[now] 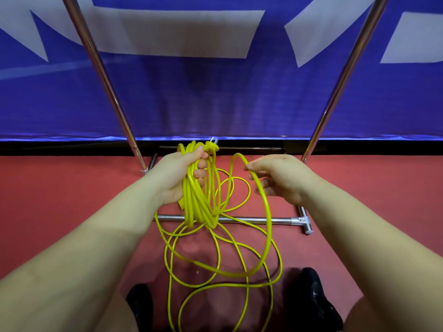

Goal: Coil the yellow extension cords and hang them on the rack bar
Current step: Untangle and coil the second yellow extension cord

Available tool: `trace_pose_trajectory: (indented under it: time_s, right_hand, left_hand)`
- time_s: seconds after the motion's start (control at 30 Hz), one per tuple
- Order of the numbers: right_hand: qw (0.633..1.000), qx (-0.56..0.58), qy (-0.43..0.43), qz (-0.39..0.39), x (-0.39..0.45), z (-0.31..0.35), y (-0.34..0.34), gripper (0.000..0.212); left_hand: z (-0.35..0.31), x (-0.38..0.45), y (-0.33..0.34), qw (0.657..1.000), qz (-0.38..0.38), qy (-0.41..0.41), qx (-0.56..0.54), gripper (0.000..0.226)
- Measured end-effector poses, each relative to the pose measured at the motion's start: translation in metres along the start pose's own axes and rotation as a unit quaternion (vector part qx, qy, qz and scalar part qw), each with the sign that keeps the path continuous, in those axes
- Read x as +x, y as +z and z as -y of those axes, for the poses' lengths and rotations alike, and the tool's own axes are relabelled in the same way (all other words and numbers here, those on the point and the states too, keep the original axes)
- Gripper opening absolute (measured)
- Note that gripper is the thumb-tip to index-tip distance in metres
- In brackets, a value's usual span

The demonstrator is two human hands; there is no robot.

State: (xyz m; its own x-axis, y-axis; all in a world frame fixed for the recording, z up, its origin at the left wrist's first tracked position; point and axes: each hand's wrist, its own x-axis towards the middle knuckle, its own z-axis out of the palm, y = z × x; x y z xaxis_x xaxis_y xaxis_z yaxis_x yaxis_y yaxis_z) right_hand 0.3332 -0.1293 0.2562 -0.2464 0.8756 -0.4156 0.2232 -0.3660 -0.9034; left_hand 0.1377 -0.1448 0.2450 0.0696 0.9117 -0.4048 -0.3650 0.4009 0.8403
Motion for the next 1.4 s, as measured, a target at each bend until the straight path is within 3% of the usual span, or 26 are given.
trace_pose_trajectory:
  time_s: [0.2, 0.57, 0.77, 0.9, 1.0, 1.1, 1.17, 1.27, 1.4]
  right_hand:
    - [0.985, 0.116, 0.101, 0.082, 0.004, 0.002, 0.006, 0.016]
    - [0.976, 0.192, 0.092, 0.04, 0.018, -0.001, 0.028, 0.017]
    - [1.0, 0.008, 0.014, -0.003, 0.022, -0.004, 0.029, 0.025]
    - [0.994, -0.066, -0.08, -0.035, 0.021, 0.0, 0.029, 0.036]
    - [0.991, -0.103, -0.08, -0.008, 0.013, 0.004, 0.031, 0.046]
    - [0.967, -0.238, -0.077, 0.047, 0.003, -0.004, 0.041, 0.05]
    - [0.935, -0.329, -0.127, 0.045, 0.0, -0.012, 0.047, 0.043]
    - [0.899, -0.38, -0.217, 0.01, -0.002, -0.014, 0.048, 0.016]
    - [0.922, -0.324, -0.205, 0.05, 0.001, -0.016, 0.047, 0.011]
  left_hand:
    - [0.005, -0.007, 0.013, 0.999, 0.039, -0.002, 0.031, 0.02]
    - [0.026, -0.005, 0.03, 0.992, 0.064, 0.002, 0.109, 0.021]
    - [0.028, -0.004, 0.023, 0.982, 0.068, -0.001, 0.177, 0.003]
    - [0.023, -0.002, 0.019, 0.992, 0.041, -0.02, 0.122, 0.02]
    - [0.017, 0.001, 0.015, 0.998, -0.004, -0.025, 0.057, 0.017]
    - [0.011, 0.005, 0.009, 0.999, -0.05, -0.013, 0.0, 0.02]
    - [0.009, 0.006, 0.008, 0.998, -0.058, -0.012, -0.028, 0.022]
    - [0.008, 0.005, 0.008, 0.997, -0.056, -0.014, -0.055, 0.018]
    - [0.005, 0.005, 0.005, 0.996, -0.06, -0.024, -0.065, 0.026]
